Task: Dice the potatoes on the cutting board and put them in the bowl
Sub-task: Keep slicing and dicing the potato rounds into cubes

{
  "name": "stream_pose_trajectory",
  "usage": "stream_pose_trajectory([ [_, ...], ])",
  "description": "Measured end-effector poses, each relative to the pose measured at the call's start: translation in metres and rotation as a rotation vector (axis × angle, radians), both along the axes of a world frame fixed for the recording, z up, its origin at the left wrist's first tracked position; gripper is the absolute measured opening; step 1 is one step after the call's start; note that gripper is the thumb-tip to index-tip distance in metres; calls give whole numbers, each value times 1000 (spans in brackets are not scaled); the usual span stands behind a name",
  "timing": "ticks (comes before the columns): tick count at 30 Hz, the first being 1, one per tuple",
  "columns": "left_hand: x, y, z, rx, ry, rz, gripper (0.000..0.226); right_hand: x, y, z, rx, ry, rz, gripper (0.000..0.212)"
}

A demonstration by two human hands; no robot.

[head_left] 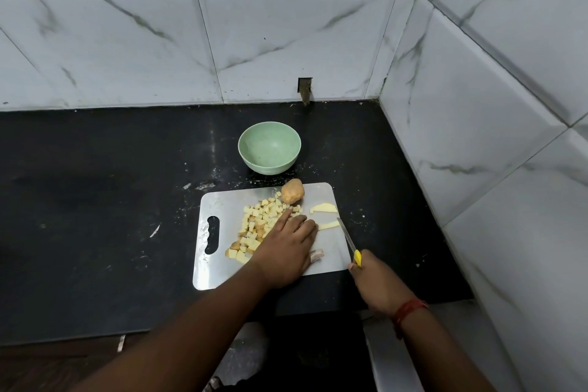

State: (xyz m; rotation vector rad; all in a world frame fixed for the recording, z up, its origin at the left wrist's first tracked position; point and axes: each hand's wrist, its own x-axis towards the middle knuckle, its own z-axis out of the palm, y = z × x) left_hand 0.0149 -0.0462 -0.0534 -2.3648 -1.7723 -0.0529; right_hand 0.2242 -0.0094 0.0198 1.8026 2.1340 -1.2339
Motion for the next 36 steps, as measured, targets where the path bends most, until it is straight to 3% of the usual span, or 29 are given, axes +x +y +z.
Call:
stream_pose_trajectory([
  [12, 0, -8, -3, 16, 27, -27, 65, -15, 0, 5, 38, -176, 73, 18],
  [36, 0, -11, -8, -30, -123, 61, 60, -12, -5, -15, 7, -192, 152, 27],
])
